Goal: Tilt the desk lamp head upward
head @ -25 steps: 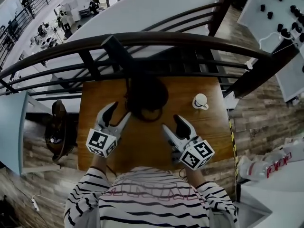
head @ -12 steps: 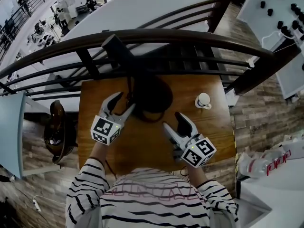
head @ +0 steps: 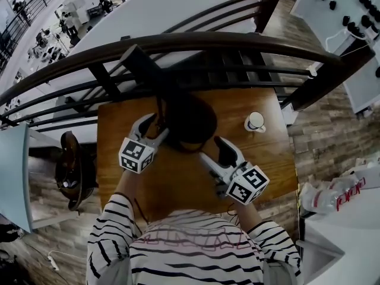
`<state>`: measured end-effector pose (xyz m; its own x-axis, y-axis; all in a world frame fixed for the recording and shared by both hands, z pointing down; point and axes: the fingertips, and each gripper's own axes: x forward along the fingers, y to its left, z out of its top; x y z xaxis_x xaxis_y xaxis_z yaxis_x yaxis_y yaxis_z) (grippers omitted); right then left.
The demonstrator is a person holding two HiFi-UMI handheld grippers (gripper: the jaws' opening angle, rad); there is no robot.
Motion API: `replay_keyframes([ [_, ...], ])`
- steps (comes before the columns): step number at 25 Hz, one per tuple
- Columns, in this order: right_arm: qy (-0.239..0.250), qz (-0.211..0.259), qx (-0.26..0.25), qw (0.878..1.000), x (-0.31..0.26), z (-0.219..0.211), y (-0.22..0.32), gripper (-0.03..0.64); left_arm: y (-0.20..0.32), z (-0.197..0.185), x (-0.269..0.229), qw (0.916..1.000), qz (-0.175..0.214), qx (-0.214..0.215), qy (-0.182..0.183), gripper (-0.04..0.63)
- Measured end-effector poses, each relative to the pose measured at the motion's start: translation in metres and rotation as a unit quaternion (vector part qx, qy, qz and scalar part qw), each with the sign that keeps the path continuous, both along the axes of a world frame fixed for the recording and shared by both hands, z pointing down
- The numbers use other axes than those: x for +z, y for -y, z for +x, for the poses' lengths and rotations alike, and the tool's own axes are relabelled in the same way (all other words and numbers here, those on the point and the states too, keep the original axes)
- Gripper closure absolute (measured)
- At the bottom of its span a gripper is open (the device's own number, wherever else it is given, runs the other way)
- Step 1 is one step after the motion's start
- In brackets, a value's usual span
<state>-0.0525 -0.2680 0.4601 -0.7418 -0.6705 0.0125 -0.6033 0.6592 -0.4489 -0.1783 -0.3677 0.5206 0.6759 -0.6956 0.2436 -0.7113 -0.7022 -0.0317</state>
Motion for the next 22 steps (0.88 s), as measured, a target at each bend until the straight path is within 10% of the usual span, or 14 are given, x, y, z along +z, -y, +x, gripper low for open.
replay_keyframes([
  [22,0.014,-0.001,-0.019,1.0,-0.002,-0.018,0.018,0.296,0.026,-0.004,0.017,0.9998,0.01,-0.014,-0.005,0.506],
])
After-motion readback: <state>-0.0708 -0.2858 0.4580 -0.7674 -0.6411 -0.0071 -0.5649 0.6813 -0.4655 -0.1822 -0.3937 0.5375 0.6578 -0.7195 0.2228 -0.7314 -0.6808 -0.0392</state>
